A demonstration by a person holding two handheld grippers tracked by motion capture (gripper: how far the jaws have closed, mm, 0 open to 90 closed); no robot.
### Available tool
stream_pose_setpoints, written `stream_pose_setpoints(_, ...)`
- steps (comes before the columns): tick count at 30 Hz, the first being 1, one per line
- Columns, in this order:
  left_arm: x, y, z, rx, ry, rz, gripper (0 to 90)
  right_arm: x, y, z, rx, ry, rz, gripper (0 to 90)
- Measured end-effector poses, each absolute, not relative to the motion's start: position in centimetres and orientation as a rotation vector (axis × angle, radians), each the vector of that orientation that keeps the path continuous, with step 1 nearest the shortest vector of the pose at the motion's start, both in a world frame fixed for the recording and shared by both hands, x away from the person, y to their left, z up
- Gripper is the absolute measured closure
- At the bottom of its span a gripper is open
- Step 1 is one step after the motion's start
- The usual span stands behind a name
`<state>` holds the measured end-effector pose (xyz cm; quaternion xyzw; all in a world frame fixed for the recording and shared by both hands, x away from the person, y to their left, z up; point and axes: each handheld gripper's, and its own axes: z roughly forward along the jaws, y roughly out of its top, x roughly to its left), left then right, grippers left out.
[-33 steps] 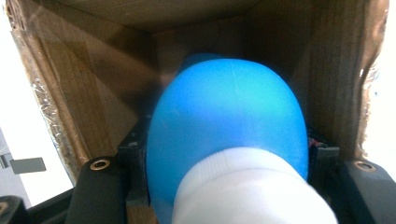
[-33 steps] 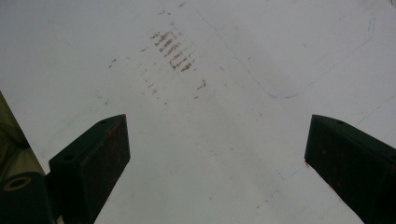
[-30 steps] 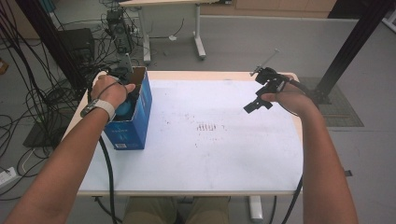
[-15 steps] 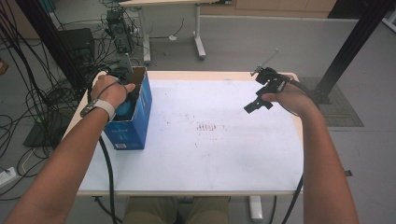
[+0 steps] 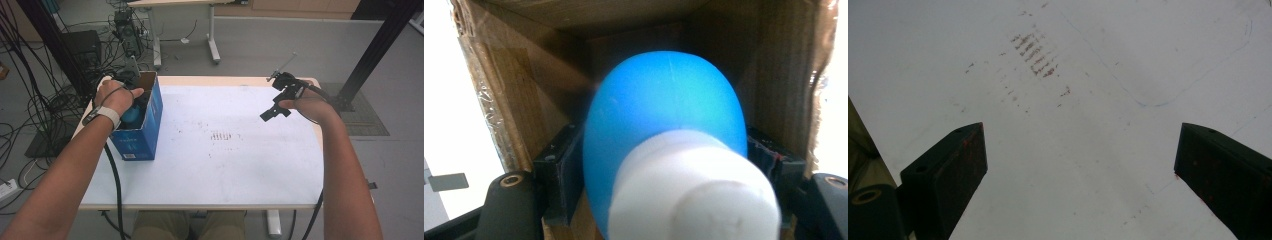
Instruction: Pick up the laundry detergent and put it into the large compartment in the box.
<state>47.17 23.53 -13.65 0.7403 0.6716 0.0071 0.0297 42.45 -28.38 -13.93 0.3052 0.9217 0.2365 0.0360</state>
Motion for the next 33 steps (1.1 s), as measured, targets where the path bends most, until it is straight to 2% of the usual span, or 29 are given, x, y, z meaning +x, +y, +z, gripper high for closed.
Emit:
stream_pose_setpoints(11,46.6,24.6,-12.6,2.282,2.019,-0.013,26.2,41.9,-28.4,-13.7,0.936,2.824,0.733,6.7)
stream_pose_setpoints(12,46.5,24.5,-12.3,2.286,2.018,-0.004,20.8,41.8,-28.4,-13.7,0.935,2.822,0.733,6.7)
stream_pose_setpoints(14,46.4,24.5,-12.1,2.284,2.018,0.005,20.9,41.8,-28.4,-13.7,0.937,2.82,0.737,6.7)
stream_pose_setpoints(18,46.2,24.5,-11.2,2.284,2.002,0.007,14.6,41.6,-28.4,-13.5,0.932,2.818,0.739,6.7)
stream_pose_setpoints(33,45.6,24.6,-8.9,2.302,1.943,-0.006,12.7,40.8,-29.0,-13.2,0.925,2.802,0.752,6.7)
